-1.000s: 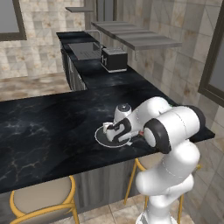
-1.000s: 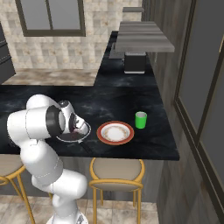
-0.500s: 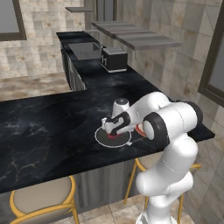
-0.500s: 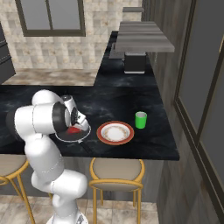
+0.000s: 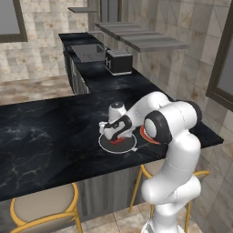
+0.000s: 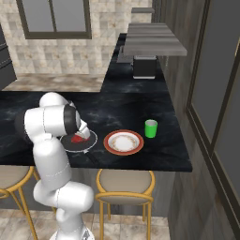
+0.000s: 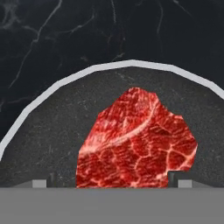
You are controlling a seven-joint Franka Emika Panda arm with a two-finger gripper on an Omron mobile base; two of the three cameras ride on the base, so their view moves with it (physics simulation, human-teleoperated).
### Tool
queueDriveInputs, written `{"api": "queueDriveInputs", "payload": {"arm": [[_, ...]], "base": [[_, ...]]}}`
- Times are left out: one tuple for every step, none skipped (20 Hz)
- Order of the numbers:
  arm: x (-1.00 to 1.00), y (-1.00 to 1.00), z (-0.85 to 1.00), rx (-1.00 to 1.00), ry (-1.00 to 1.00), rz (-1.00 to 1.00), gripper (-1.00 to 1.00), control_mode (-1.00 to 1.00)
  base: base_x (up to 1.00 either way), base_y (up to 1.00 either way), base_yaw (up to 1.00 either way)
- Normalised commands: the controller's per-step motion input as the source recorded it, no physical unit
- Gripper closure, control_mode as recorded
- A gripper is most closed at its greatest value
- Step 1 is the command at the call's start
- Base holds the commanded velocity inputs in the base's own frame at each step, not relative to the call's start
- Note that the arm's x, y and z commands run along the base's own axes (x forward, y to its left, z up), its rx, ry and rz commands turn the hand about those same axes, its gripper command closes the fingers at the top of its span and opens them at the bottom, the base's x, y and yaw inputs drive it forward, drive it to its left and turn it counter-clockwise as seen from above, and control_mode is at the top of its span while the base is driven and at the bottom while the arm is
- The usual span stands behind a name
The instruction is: Pick up the pan with the steak in it and place it on the dining table. Then place the steak on the plate.
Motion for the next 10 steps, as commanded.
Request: {"api": "queueDriveInputs", "payload": {"arm": [[0.0,0.0,-0.08,0.0,0.01,0.0,-1.0,-1.0],[0.0,0.0,-0.14,0.0,0.01,0.0,-1.0,-1.0],[0.0,0.0,-0.17,0.0,0.01,0.0,-1.0,-1.0],[0.0,0.0,-0.21,0.0,0.01,-0.02,-1.0,-1.0],[-0.04,0.0,-0.28,0.0,0.02,-0.03,-1.0,-1.0],[-0.13,-0.03,-0.34,0.0,0.03,-0.04,-1.0,-1.0],[-0.16,-0.04,-0.34,0.0,0.01,-0.04,-1.0,-1.0],[-0.16,-0.06,-0.34,0.0,0.01,-0.05,-1.0,-1.0],[-0.14,-0.06,-0.32,0.0,0.0,-0.05,-1.0,-1.0],[-0.14,-0.05,-0.3,0.0,0.0,-0.05,-1.0,-1.0]], "base": [[0.0,0.0,0.0],[0.0,0.0,0.0],[0.0,0.0,0.0],[0.0,0.0,0.0],[0.0,0.0,0.0],[0.0,0.0,0.0],[0.0,0.0,0.0],[0.0,0.0,0.0],[0.0,0.0,0.0],[0.0,0.0,0.0]]}}
